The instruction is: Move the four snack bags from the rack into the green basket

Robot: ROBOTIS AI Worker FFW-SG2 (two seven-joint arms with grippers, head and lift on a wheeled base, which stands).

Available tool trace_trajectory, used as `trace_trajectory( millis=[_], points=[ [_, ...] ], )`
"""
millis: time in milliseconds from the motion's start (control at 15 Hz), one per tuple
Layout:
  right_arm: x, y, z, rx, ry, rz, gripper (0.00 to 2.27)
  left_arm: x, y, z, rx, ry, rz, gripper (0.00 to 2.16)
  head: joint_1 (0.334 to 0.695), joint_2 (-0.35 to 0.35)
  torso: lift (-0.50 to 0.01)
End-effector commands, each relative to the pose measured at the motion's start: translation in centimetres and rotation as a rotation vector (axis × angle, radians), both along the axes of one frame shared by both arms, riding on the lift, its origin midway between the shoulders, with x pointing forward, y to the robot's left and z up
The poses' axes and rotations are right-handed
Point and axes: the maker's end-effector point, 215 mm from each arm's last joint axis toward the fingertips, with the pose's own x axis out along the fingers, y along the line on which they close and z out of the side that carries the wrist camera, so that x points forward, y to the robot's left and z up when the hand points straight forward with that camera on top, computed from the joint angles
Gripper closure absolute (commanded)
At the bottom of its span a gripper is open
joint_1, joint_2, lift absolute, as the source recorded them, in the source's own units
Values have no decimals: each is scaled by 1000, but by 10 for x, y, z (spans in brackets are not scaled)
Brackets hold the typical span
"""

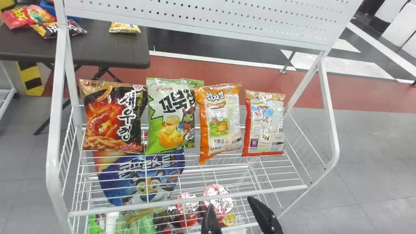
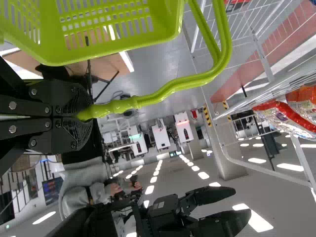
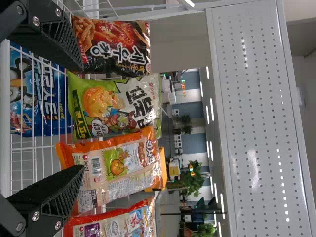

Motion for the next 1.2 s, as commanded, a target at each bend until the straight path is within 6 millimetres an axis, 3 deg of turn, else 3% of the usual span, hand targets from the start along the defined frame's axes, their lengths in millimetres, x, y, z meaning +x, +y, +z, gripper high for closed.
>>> trace_trajectory(
  millis=[0,267,400,667,933,1133],
  points=[
    [0,0,0,1,0,0,120,0,0,0,0,0,0,1848,695,-350,0],
    [3,0,0,2,-3,0,120,0,0,0,0,2,1,1848,695,-350,0],
    [20,6,-1,-8,-9,0,120,-2,-2,-1,1,4,-3,1848,695,-350,0],
    [95,56,-2,-70,7,48,120,-7,-12,-1,-3,3,-28,1848,695,-350,0],
    [176,107,-1,-77,3,110,120,-9,-7,2,-9,5,-34,1848,695,-230,0],
    [222,116,-9,-49,34,127,124,-8,-2,2,-8,6,-39,1848,695,-125,0]
  ],
)
